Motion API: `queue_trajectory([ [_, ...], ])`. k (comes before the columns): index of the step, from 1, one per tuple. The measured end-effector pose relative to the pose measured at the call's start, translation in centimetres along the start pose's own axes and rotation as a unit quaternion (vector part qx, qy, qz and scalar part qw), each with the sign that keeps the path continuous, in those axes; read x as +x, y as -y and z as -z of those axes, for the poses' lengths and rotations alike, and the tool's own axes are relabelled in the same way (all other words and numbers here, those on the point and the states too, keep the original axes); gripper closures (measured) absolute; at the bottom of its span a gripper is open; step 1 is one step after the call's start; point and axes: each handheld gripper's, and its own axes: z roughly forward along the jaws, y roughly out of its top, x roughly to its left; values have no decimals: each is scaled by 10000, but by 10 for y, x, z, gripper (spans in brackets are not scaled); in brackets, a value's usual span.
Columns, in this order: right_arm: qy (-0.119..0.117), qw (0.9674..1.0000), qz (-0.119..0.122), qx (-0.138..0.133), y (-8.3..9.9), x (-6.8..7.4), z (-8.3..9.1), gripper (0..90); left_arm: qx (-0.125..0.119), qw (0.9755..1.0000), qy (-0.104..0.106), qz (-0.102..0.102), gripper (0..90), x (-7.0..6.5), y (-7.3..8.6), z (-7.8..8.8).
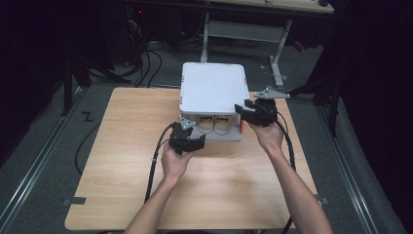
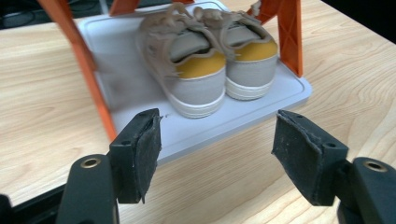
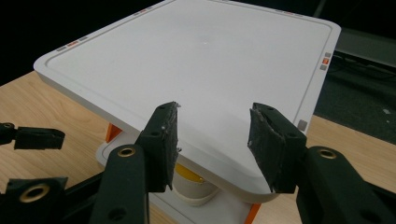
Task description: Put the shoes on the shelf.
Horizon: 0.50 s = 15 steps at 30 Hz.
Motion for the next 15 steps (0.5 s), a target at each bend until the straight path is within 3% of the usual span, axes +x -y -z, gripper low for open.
queue_trajectory([
  [7, -45, 9999, -149, -72, 9, -3, 15, 520, 79, 9998, 168, 65, 303, 12, 2, 16],
  [12, -10, 9996, -215, -170, 16, -9, 29, 511, -205, 9992, 256, 227, 323, 22, 6, 34],
  [15, 79, 9996, -238, -161, 23, -14, 36, 506, -229, 9992, 253, 209, 321, 27, 9, 41],
])
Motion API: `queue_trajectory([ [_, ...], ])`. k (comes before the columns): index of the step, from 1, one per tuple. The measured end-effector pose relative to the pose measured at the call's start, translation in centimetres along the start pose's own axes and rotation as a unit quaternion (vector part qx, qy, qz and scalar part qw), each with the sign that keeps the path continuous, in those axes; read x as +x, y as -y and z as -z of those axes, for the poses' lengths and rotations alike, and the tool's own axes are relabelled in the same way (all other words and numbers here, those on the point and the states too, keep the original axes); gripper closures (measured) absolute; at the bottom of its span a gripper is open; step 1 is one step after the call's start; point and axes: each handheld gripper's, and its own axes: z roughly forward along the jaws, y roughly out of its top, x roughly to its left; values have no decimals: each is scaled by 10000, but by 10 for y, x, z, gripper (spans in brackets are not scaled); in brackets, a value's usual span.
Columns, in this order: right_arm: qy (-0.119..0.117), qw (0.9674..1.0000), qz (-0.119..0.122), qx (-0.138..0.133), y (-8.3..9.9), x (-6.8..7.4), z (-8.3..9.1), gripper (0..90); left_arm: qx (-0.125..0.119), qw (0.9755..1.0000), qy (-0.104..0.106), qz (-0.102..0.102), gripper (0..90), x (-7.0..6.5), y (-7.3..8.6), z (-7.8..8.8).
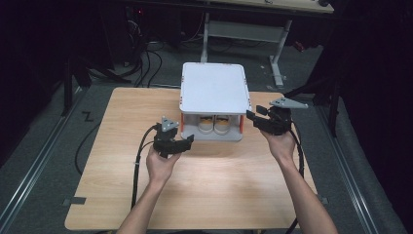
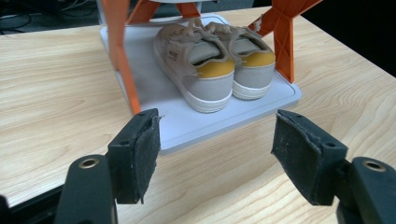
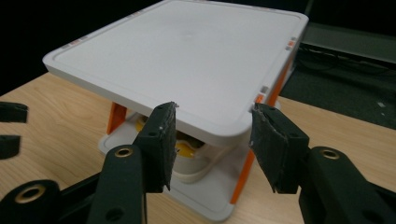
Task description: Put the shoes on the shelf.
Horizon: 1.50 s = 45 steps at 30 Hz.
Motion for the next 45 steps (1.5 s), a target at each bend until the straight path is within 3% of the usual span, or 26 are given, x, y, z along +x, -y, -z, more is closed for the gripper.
queue_trajectory([
  [12, 4, 10000, -72, 54, 29, -7, 25, 472, -241, 9992, 267, 199, 320, 17, 8, 22],
  [21, -137, 9994, -295, 101, 57, -13, 42, 457, -240, 9996, 177, 20, 310, 21, 23, 31],
  [26, -220, 9988, -414, 121, 75, -12, 54, 456, -179, 9996, 192, 125, 307, 26, 38, 36],
  [31, -223, 9986, -412, 252, 95, -9, 54, 458, -114, 9996, 158, 191, 306, 31, 55, 39],
  [36, -317, 9963, -678, 418, 117, -9, 45, 459, -10, 9993, 164, 337, 305, 38, 66, 35],
  [45, -99, 9945, -748, 727, 143, -10, 32, 452, 237, 9990, 31, 367, 304, 44, 77, 26],
])
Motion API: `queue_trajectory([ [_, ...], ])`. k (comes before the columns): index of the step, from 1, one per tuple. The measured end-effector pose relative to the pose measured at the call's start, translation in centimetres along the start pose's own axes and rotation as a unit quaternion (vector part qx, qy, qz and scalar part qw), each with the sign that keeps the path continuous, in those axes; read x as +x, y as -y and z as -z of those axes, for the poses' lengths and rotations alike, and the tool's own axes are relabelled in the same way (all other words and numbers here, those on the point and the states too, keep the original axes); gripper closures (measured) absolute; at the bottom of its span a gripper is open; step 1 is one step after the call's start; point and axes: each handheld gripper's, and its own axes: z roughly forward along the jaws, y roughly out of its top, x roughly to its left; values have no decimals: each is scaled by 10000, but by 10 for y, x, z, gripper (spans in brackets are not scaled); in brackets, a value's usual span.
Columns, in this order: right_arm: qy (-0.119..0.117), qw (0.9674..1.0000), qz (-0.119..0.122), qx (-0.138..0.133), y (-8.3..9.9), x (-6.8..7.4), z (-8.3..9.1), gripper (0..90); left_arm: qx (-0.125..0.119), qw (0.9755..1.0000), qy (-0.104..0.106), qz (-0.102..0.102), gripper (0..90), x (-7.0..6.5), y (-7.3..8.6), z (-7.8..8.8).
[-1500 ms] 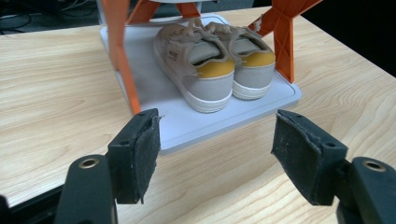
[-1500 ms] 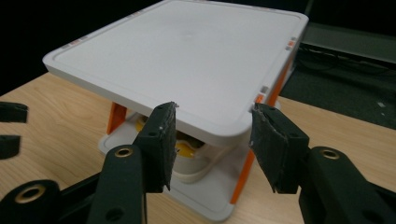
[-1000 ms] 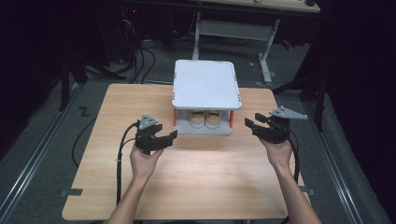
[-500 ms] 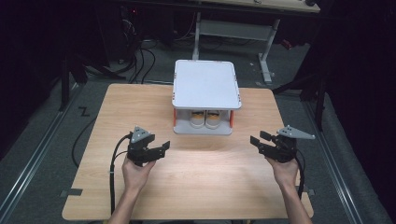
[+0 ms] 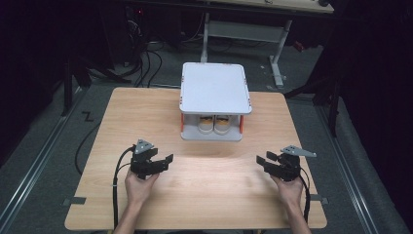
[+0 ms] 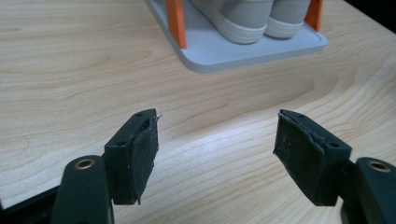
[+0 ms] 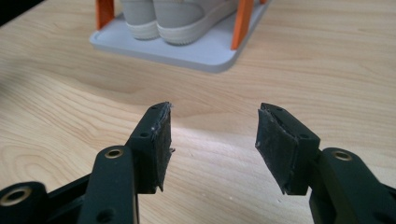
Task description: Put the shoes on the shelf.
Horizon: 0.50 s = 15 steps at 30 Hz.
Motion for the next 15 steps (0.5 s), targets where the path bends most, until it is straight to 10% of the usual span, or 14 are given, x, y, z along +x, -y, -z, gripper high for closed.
queue_trajectory([
  [15, 570, 9979, 161, 253, 17, -14, -10, 451, 365, 9970, -687, 32, 309, 18, 20, -17],
])
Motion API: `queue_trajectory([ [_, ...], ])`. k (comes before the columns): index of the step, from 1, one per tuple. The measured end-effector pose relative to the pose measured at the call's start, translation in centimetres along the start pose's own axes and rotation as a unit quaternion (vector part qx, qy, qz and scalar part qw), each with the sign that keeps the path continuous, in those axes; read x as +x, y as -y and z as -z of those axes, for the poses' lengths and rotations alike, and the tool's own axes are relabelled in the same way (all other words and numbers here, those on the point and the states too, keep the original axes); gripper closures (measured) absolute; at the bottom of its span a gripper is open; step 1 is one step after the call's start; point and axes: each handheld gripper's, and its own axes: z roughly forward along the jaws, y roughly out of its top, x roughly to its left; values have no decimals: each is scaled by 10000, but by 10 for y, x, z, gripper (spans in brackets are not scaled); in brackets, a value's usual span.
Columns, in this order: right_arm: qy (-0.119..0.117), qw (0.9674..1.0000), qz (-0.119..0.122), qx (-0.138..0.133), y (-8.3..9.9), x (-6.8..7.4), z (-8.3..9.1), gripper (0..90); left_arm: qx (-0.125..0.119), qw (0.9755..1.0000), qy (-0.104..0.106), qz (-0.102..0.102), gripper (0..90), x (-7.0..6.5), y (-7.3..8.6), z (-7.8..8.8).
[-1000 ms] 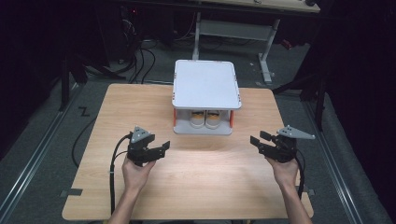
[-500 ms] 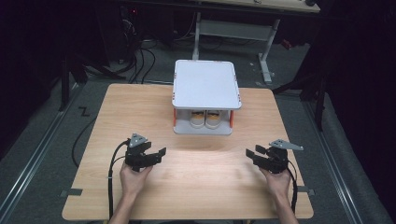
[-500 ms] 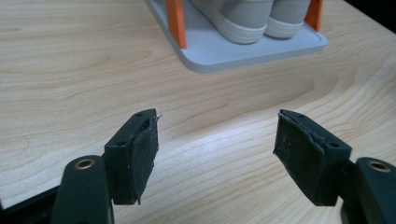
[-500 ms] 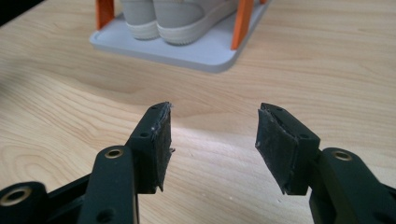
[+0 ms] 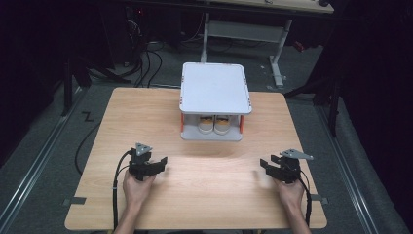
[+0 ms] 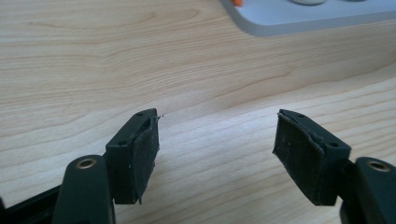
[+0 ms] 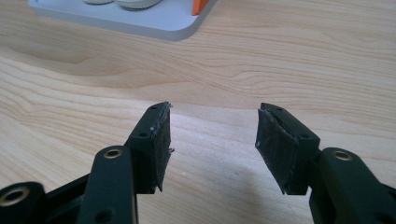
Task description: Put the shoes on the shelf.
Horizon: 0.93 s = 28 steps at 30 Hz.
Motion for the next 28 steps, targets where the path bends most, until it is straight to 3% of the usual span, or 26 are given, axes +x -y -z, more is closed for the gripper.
queue_trajectory([
  [5, 208, 9997, 33, 107, 1, -3, -4, 451, 110, 9997, -216, -90, 307, 0, 4, -5],
  [12, 379, 9988, 101, 286, 4, -5, -10, 440, 116, 9981, -452, -394, 296, -5, 8, -8],
  [16, 463, 9981, 103, 399, 8, -8, -15, 430, 129, 9981, -451, -399, 276, -6, 7, -9],
  [20, 544, 9978, 184, 345, 13, -7, -15, 423, 138, 9981, -442, -407, 265, -6, 7, -9],
  [28, 526, 9977, 216, 358, 13, -8, -15, 385, 161, 9981, -432, -420, 249, -6, 7, -10],
])
